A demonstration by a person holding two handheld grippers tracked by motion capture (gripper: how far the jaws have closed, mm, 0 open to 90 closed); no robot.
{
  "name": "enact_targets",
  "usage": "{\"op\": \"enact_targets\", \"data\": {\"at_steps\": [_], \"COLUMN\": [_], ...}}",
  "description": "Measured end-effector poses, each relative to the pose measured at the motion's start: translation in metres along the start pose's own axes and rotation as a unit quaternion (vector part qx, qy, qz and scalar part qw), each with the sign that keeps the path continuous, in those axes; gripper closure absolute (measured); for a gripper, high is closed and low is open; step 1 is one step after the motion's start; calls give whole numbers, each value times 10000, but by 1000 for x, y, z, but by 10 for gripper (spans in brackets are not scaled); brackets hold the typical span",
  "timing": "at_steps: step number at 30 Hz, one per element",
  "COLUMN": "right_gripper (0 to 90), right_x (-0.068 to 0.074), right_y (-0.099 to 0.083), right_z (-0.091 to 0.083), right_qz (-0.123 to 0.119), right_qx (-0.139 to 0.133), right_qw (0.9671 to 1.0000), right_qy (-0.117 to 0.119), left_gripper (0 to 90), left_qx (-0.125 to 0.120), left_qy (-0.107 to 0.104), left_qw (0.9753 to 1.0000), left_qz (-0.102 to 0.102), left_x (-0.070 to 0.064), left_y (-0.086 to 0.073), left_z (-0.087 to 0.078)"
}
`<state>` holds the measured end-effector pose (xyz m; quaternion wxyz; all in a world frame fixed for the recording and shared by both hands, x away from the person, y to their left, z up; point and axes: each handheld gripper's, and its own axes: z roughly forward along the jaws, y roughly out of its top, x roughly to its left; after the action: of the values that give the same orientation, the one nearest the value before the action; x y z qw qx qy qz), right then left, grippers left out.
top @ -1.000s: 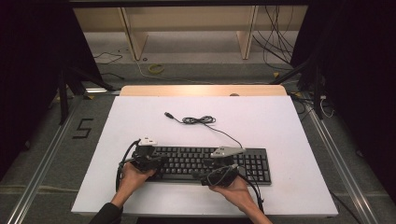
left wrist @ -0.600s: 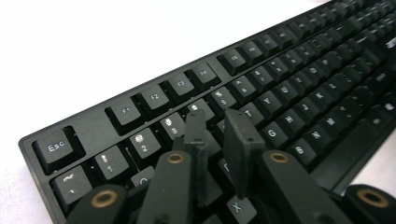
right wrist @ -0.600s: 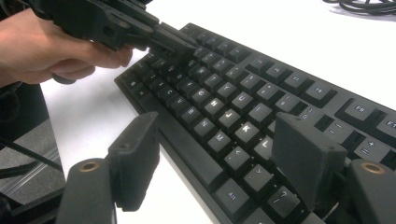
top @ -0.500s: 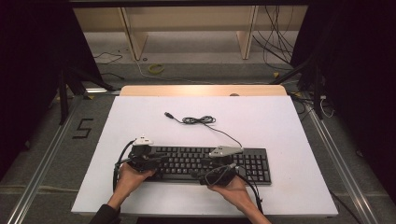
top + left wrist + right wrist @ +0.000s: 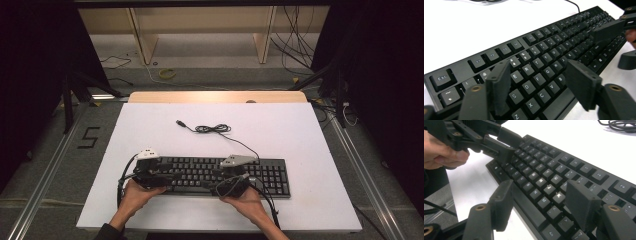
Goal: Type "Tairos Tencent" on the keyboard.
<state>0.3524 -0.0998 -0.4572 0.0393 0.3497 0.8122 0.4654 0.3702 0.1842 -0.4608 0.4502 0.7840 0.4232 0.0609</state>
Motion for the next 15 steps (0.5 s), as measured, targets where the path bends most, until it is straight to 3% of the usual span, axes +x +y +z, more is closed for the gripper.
{"op": "enact_targets", "data": {"at_steps": [5, 15], "right_gripper": [434, 530], "right_x": [1, 4], "right_y": [2, 6], "right_z": [5, 17], "right_qz": [-24, -103], "right_qx": [30, 159], "right_qw": [10000, 9998], "right_qy": [25, 37], "left_gripper": [281, 243], "left_qx": [-66, -207], "left_qy": [65, 40], "left_qw": [10000, 9998], "left_qz": [24, -30], "left_x": [-2, -3], "left_y": [-1, -5], "left_z": [-3, -10]}}
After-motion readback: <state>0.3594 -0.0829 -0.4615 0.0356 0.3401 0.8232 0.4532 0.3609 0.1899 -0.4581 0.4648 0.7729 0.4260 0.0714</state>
